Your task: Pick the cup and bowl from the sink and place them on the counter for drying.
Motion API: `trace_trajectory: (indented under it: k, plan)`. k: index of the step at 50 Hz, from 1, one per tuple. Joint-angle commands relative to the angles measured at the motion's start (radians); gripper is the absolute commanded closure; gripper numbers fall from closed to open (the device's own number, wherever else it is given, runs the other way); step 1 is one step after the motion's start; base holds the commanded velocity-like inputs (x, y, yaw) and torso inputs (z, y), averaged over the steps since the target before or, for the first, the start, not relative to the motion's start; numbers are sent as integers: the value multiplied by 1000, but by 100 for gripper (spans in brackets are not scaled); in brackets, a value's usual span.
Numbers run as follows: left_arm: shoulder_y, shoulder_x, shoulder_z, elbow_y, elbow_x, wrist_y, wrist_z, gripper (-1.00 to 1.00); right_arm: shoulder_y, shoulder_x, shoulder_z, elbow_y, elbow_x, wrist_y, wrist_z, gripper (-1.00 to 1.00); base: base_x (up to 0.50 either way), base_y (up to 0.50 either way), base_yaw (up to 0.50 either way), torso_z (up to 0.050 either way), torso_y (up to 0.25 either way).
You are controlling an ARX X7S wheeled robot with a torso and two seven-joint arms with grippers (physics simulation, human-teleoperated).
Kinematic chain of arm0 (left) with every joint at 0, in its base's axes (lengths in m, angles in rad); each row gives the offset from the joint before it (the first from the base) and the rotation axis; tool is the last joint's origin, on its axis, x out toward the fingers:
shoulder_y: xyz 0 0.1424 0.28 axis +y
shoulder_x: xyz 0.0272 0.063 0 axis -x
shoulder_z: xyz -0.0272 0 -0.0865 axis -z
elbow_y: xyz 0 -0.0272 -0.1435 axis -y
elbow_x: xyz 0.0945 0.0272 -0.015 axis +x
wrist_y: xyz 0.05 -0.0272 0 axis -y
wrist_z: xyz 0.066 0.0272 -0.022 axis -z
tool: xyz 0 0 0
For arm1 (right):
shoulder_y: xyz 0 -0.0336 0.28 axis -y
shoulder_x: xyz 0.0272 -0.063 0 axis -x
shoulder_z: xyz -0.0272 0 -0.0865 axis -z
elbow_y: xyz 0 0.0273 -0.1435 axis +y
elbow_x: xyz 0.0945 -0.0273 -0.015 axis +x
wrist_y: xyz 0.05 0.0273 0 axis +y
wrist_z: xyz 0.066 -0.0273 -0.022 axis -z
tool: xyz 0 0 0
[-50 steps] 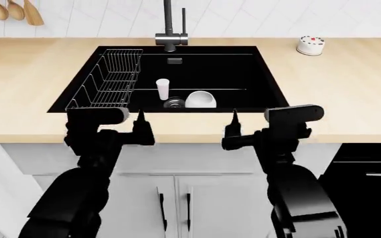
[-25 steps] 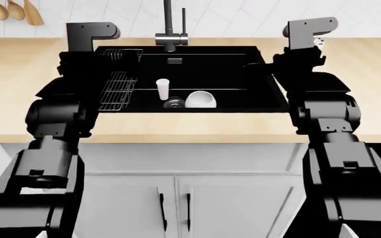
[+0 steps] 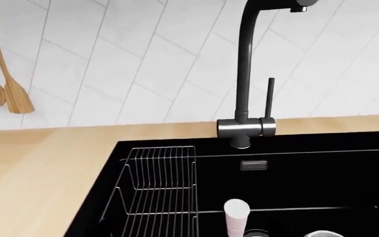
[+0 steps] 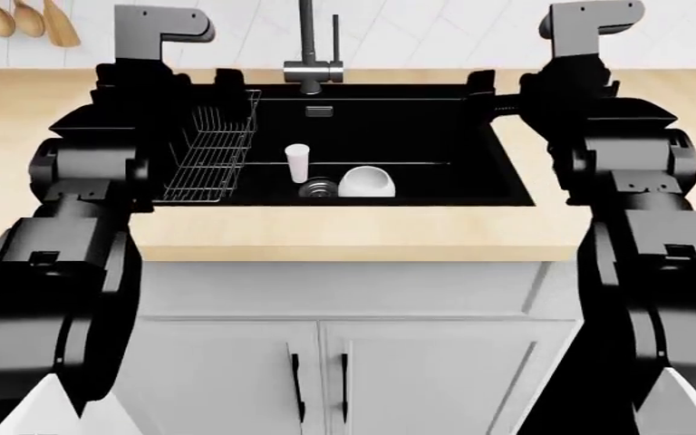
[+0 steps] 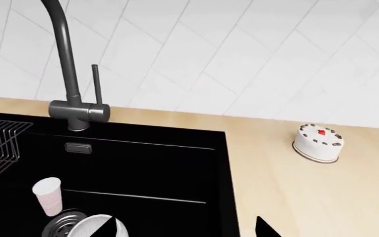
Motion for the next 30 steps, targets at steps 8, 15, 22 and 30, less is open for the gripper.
trace_trajectory:
  k: [8,15,22,30]
  plan:
    - [-24,5,-23,-26,46,-76,18,-100,15,-3,-40,17,-59,11,-17,-100,19,0,0,16,0]
    - [-30,14,-18,-26,56,-83,5,-100,13,-10,-70,17,-60,44,-11,-100,176,0,0,0,0]
    - [-32,6,-12,-26,62,-78,-6,-100,29,-9,-82,17,-44,66,-34,-100,232,0,0,0,0]
    - [-33,3,-5,-26,64,-76,-9,-100,27,-11,-84,17,-34,77,-43,-100,237,0,0,0,0]
